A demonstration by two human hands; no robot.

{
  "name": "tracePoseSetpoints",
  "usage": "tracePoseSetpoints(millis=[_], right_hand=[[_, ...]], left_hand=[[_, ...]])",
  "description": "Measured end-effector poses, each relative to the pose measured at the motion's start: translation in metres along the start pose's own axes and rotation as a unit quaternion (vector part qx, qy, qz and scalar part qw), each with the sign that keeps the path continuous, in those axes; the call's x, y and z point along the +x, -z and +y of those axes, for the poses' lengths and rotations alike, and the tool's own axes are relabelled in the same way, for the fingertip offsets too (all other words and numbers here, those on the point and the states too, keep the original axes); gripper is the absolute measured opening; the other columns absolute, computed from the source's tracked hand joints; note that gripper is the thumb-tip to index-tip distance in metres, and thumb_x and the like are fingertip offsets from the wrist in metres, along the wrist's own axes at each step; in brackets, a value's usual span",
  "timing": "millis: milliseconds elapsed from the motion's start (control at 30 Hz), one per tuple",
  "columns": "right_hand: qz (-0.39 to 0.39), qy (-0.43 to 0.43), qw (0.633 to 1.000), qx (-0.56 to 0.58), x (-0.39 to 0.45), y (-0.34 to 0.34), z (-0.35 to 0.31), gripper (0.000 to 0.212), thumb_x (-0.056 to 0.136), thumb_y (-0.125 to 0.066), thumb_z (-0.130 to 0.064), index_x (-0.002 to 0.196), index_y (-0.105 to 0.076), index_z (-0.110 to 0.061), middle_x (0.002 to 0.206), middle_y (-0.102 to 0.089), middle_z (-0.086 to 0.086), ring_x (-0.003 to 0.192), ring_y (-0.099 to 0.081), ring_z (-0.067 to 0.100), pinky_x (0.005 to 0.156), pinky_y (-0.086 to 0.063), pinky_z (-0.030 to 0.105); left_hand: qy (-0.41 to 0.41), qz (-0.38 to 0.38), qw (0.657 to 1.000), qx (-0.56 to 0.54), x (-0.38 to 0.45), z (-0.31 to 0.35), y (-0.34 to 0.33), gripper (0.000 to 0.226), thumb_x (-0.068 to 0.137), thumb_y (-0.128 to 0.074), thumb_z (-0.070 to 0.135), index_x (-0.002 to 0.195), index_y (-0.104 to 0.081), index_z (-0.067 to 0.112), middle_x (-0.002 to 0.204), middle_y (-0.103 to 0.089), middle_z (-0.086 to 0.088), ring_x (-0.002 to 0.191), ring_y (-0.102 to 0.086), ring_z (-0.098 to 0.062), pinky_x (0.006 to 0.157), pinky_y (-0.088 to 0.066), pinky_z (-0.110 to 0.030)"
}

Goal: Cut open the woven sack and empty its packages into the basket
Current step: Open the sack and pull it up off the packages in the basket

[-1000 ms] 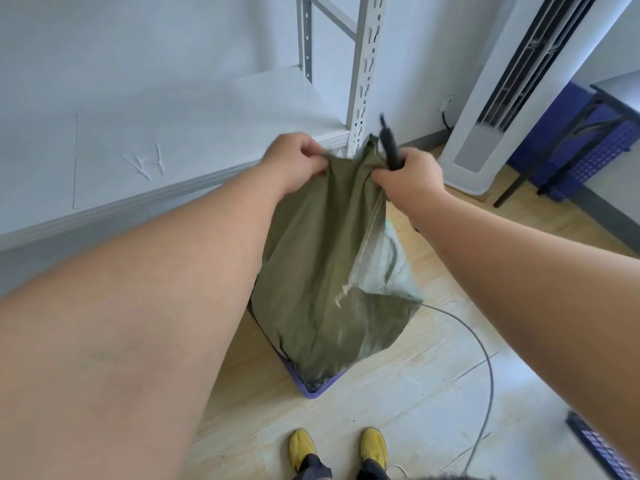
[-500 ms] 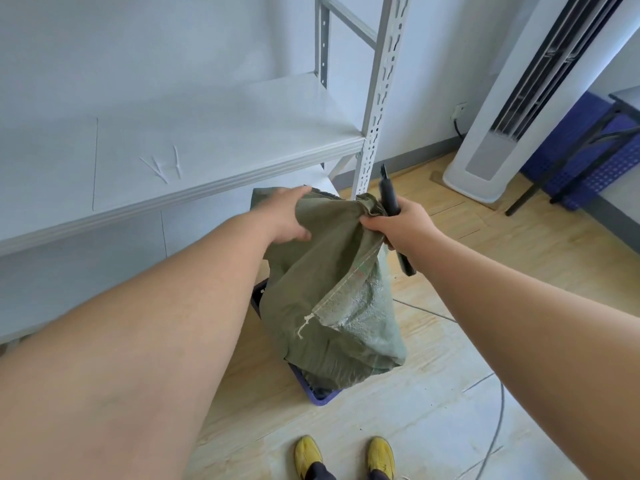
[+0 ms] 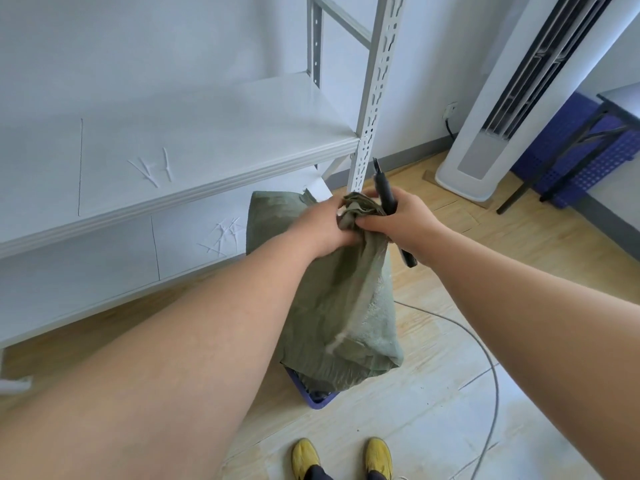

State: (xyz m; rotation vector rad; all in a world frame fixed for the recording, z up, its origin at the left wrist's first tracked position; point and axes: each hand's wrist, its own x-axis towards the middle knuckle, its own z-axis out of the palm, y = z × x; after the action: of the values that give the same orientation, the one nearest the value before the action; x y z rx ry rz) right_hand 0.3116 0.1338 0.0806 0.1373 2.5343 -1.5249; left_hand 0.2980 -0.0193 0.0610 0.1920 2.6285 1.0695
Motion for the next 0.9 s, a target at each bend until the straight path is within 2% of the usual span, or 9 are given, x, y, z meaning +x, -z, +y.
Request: tracePoseSetpoints(millis=[100,200,300,433,533,633,733,833,900], right_hand=[[0.048,-0.058,0.996,-0.05,0.0,-0.006,0.01,0.05,0.068,-0.084,-0.034,0.107,-0.054,-0.024,0.088,-0.06,-0.008,0.079,-0.057,0.007,0.071,-0.048,0.026],[0.066,-0.101,0.981,-0.151,0.0,-0.001,0.012,0.026,0.076,-0.077,-0.028,0.094,-0.06,-0.019,0.083,-0.061,-0.002,0.071,-0.055,0.014,0.068,-0.045,0.03],[0.238,-0.006,0.963,-0.127,0.008,0.021,-0.007,0.01,0.084,-0.059,-0.018,0.094,-0.059,-0.02,0.086,-0.06,0.001,0.077,-0.056,0.022,0.065,-0.041,0.029],[0.093,-0.021,0.966,-0.239,0.014,0.034,-0.017,0.02,0.083,-0.067,-0.02,0.102,-0.064,-0.02,0.081,-0.059,0.0,0.073,-0.058,0.019,0.057,-0.042,0.025],[0.194,0.001,0.968,-0.157,0.01,0.033,-0.014,0.021,0.084,-0.063,-0.021,0.105,-0.064,-0.019,0.087,-0.063,0.001,0.08,-0.06,0.023,0.066,-0.05,0.031],[0.177,0.012,0.971,-0.158,0.006,0.025,-0.01,0.015,0.083,-0.067,-0.026,0.096,-0.065,-0.019,0.086,-0.064,0.0,0.081,-0.062,0.022,0.074,-0.054,0.038],[0.229,0.019,0.967,-0.107,0.006,0.026,-0.009,0.013,0.085,-0.064,-0.028,0.096,-0.063,-0.02,0.083,-0.063,-0.003,0.075,-0.06,0.019,0.067,-0.051,0.034],[0.161,-0.013,0.973,-0.164,0.003,0.025,-0.006,0.017,0.083,-0.067,-0.026,0.099,-0.065,-0.02,0.081,-0.061,-0.001,0.079,-0.062,0.022,0.062,-0.046,0.029],[0.212,-0.013,0.969,-0.124,0.003,0.027,-0.005,0.011,0.084,-0.064,-0.026,0.094,-0.062,-0.021,0.081,-0.061,-0.002,0.079,-0.061,0.023,0.066,-0.05,0.033]], left_hand=[[0.061,0.117,0.99,0.056,0.003,-0.01,0.004,0.002,0.086,-0.059,0.025,0.087,-0.061,0.023,0.093,-0.063,-0.004,0.095,-0.059,-0.03,0.07,-0.038,-0.027],[0.096,0.167,0.976,0.099,0.008,-0.011,0.02,0.014,0.087,-0.056,0.021,0.092,-0.068,0.019,0.101,-0.067,-0.006,0.1,-0.06,-0.032,0.072,-0.041,-0.028],[0.09,0.263,0.955,0.102,0.013,-0.008,0.046,0.019,0.089,-0.052,0.022,0.093,-0.069,0.013,0.101,-0.067,-0.013,0.099,-0.06,-0.035,0.072,-0.04,-0.031],[0.091,0.157,0.973,0.141,0.007,-0.023,0.043,0.02,0.088,-0.052,0.028,0.1,-0.066,0.019,0.108,-0.065,-0.008,0.101,-0.059,-0.033,0.075,-0.043,-0.032],[0.087,0.254,0.959,0.089,0.005,-0.025,0.045,0.013,0.089,-0.05,0.028,0.082,-0.059,0.022,0.101,-0.065,-0.009,0.094,-0.059,-0.033,0.075,-0.046,-0.036],[0.061,0.218,0.97,0.082,0.003,-0.019,0.044,0.016,0.09,-0.052,0.027,0.083,-0.064,0.02,0.099,-0.066,-0.01,0.095,-0.059,-0.033,0.075,-0.046,-0.033],[0.033,0.281,0.955,0.089,0.003,-0.013,0.046,0.016,0.09,-0.053,0.027,0.079,-0.062,0.017,0.095,-0.064,-0.012,0.091,-0.058,-0.034,0.07,-0.041,-0.032],[0.034,0.2,0.972,0.121,0.001,-0.008,0.044,0.018,0.09,-0.055,0.028,0.075,-0.059,0.02,0.088,-0.06,-0.007,0.091,-0.058,-0.032,0.072,-0.044,-0.032],[0.027,0.254,0.961,0.103,0.0,-0.004,0.049,0.02,0.089,-0.055,0.027,0.072,-0.057,0.017,0.088,-0.061,-0.009,0.087,-0.057,-0.033,0.068,-0.042,-0.032]])
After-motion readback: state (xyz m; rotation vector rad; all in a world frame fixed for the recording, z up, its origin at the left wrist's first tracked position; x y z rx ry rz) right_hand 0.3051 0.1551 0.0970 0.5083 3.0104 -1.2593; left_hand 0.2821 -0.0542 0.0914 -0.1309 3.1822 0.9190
